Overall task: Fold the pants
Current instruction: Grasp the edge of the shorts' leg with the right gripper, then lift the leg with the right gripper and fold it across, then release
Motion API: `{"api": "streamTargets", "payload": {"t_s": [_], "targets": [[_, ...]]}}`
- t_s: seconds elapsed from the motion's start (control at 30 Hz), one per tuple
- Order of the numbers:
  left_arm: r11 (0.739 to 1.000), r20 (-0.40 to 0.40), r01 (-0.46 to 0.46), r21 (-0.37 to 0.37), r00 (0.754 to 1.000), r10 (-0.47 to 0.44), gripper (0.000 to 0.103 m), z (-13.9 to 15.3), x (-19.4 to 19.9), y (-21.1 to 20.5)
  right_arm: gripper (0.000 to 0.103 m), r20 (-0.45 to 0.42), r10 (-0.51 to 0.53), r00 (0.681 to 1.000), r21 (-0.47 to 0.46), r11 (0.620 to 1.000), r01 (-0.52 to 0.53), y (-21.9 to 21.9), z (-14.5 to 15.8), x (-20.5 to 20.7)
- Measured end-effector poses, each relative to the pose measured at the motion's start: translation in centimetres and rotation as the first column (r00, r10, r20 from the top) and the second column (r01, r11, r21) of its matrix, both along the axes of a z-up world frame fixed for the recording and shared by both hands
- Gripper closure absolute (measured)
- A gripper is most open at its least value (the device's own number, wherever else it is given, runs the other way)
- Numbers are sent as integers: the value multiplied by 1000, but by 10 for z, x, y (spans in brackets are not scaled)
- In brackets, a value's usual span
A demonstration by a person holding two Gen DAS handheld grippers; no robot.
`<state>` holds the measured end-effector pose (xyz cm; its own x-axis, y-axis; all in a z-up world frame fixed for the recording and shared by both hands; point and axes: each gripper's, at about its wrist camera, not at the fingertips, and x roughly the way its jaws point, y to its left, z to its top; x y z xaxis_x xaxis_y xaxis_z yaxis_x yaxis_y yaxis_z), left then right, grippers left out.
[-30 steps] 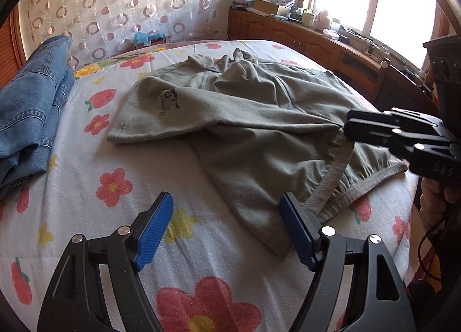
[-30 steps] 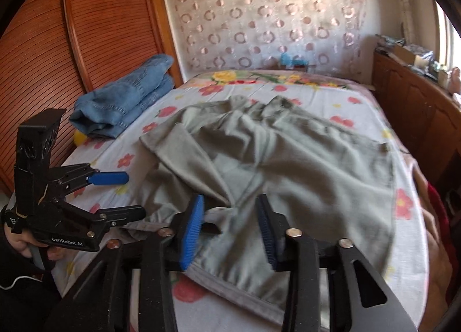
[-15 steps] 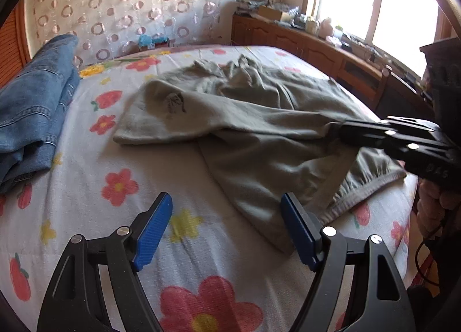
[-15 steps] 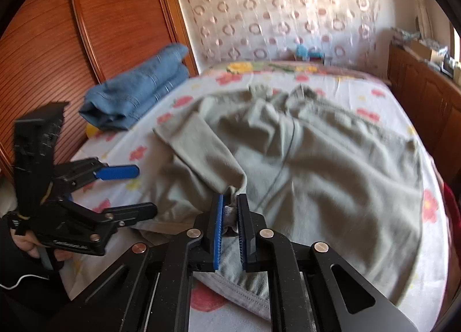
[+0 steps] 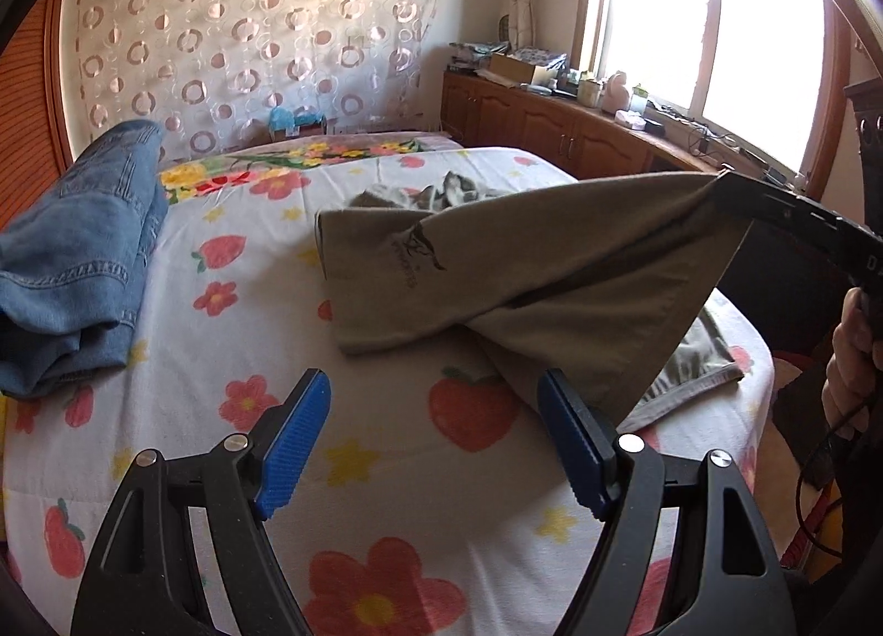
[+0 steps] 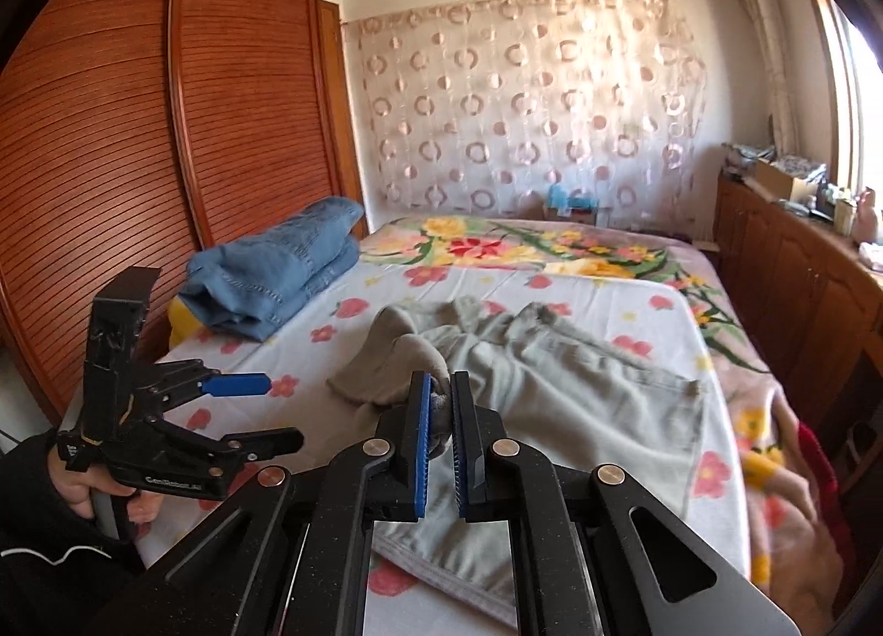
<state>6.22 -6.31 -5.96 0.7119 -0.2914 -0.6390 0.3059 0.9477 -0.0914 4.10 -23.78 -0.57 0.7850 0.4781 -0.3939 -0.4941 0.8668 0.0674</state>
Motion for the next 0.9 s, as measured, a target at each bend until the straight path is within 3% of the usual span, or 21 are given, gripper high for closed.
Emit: {"api": "streamTargets", "payload": {"t_s": [0.53, 0.9], "targets": [[998, 19, 60, 17, 998, -60, 25, 10, 4, -24, 96, -11, -116, 993, 20, 993, 116, -8, -9, -30], [993, 3, 106, 50, 994, -107, 25, 1, 13, -51, 96, -84, -179, 980, 10, 984, 180, -11, -24, -49]]}}
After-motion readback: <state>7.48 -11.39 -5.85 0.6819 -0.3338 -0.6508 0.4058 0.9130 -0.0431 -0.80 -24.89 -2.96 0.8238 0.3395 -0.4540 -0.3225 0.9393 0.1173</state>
